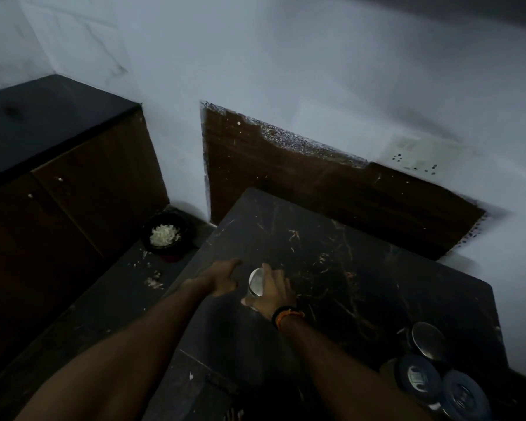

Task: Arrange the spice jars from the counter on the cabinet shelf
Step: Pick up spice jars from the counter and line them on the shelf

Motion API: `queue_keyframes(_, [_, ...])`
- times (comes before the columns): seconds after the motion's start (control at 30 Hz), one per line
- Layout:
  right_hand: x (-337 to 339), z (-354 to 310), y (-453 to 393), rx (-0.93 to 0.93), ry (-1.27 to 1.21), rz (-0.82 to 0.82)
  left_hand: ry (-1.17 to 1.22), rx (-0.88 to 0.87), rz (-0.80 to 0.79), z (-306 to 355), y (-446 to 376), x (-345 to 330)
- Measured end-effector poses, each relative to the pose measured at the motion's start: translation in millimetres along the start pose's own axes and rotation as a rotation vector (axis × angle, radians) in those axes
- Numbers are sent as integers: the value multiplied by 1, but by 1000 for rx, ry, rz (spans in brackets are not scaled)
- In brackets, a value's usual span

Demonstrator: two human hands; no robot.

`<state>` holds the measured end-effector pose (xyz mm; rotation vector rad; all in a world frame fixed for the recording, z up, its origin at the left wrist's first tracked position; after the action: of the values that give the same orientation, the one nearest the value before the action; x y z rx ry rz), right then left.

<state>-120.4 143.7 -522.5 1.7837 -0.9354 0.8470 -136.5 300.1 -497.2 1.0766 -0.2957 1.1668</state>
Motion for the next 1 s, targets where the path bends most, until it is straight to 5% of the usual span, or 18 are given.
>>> queue_keyframes(0.37, [18, 33, -3, 19, -226, 91, 215, 9, 12, -6, -1, -2])
queue_keyframes(0.6, [91, 71, 6, 76, -414, 207, 604, 22, 47, 25, -3, -23])
queue_keyframes(0.77, [166, 92, 27, 161, -624, 273, 980, 116, -77, 84, -6, -40])
queue_keyframes(1.0, [265, 110, 62, 335, -844, 458, 1538, 30, -405, 193, 5, -36])
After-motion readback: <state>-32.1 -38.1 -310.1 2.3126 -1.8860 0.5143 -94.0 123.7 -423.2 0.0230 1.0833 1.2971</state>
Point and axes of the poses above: each hand's wrist, its own y-axis away from the middle knuckle, its own x-axis out of the back of the hand, z = x × y, the point moved 6 cm from there along -y, towards the middle knuckle, and after that the axes turned 4 degrees about y, right-handed, at the moved point
